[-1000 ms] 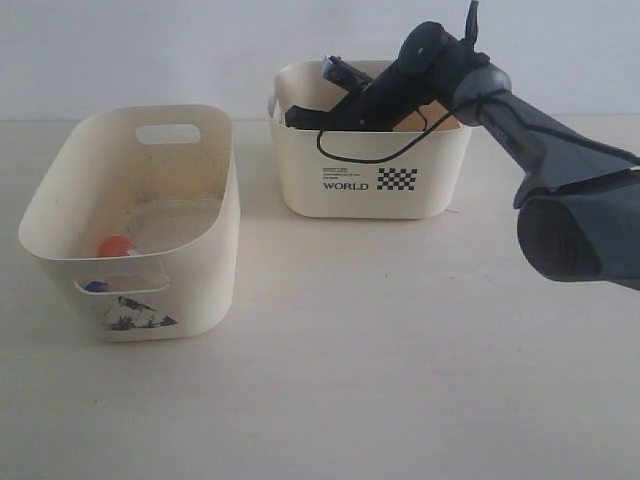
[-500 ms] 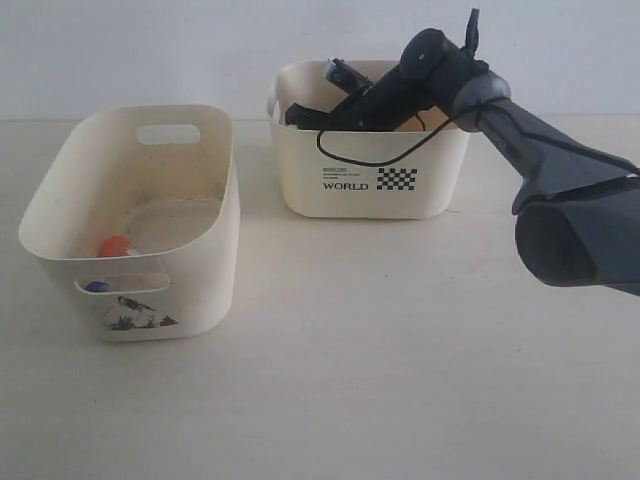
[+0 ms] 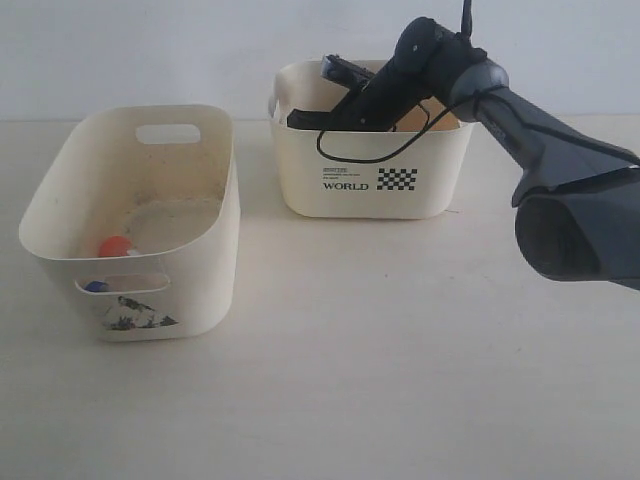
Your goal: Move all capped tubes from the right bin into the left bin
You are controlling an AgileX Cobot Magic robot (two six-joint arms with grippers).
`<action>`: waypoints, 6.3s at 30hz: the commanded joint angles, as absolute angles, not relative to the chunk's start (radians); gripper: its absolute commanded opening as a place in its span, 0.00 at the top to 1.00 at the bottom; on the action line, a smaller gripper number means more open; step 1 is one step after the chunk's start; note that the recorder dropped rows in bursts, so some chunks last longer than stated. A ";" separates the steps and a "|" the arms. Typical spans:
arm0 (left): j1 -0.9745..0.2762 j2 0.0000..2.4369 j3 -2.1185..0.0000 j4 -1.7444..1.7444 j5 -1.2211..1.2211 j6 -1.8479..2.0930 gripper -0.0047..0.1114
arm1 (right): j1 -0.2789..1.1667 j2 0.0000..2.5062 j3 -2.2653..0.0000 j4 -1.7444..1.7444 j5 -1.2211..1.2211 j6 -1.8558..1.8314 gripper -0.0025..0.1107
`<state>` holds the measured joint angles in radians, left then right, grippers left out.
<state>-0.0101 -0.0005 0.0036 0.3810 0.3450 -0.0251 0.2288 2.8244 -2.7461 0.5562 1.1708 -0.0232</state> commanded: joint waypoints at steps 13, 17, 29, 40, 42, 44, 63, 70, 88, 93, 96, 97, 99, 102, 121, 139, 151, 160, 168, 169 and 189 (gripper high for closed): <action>-0.010 0.000 0.000 0.383 0.342 -0.035 0.92 | 0.228 2.801 -2.743 0.551 1.181 -0.006 0.53; -0.010 0.000 0.000 0.383 0.342 -0.035 0.92 | 0.228 2.801 -2.743 0.551 1.204 -0.013 0.47; -0.010 0.000 0.000 0.383 0.342 -0.035 0.92 | 0.241 2.785 -2.743 0.612 1.221 -0.156 0.48; -0.010 0.000 0.000 0.383 0.342 -0.035 0.92 | 0.259 2.783 -2.743 0.581 1.168 -0.176 0.48; -0.010 0.000 0.000 0.383 0.342 -0.035 0.92 | 0.262 2.783 -2.743 0.557 1.166 -0.176 0.48; -0.010 0.000 0.000 0.383 0.342 -0.035 0.92 | 0.263 2.783 -2.743 0.522 1.176 -0.171 0.48; -0.010 0.000 0.000 0.383 0.342 -0.035 0.92 | 0.270 2.828 -2.743 0.551 1.195 -0.146 0.48; -0.010 0.000 0.000 0.383 0.342 -0.035 0.92 | 0.270 2.838 -2.743 0.549 1.187 -0.140 0.48; -0.010 0.000 0.000 0.383 0.342 -0.035 0.92 | 0.281 2.872 -2.743 0.512 1.221 -0.071 0.98; -0.010 0.000 0.000 0.383 0.342 -0.035 0.92 | 0.223 2.790 -2.743 0.384 1.221 -0.025 0.98; -0.010 0.000 0.000 0.383 0.342 -0.035 0.92 | 0.183 2.730 -2.743 0.354 1.221 -0.025 0.98; -0.010 0.000 0.000 0.383 0.342 -0.035 0.92 | 0.178 2.722 -2.743 0.354 1.221 -0.025 0.98; -0.010 0.000 0.000 0.383 0.342 -0.035 0.92 | 0.171 2.708 -2.743 0.377 1.221 -0.038 0.98; -0.010 0.000 0.000 0.383 0.342 -0.035 0.92 | 0.173 2.717 -2.743 0.561 1.221 -0.156 0.98; -0.010 0.000 0.000 0.383 0.342 -0.035 0.92 | 0.293 2.873 -2.743 0.656 1.214 -0.208 0.98; -0.010 0.000 0.000 0.383 0.342 -0.035 0.92 | 0.239 2.728 -2.743 0.462 1.212 -0.079 0.98; -0.010 0.000 0.000 0.383 0.342 -0.035 0.92 | 0.216 2.650 -2.743 0.425 1.221 -0.044 0.96; -0.010 0.000 0.000 0.383 0.342 -0.035 0.92 | 0.218 2.597 -2.737 0.243 1.221 0.088 0.42; -0.010 0.000 0.000 0.383 0.342 -0.035 0.92 | 0.218 2.523 -2.595 0.273 1.221 0.071 0.62; -0.010 0.000 0.000 0.383 0.342 -0.035 0.92 | 0.218 2.505 -2.569 0.267 1.221 0.058 0.61; -0.010 0.000 0.000 0.383 0.342 -0.035 0.92 | 0.221 2.443 -2.209 0.424 1.164 0.039 0.36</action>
<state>-0.0101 -0.0005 0.0036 0.3810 0.3450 -0.0251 0.2201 2.4263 -2.2114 0.3454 1.2088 0.0549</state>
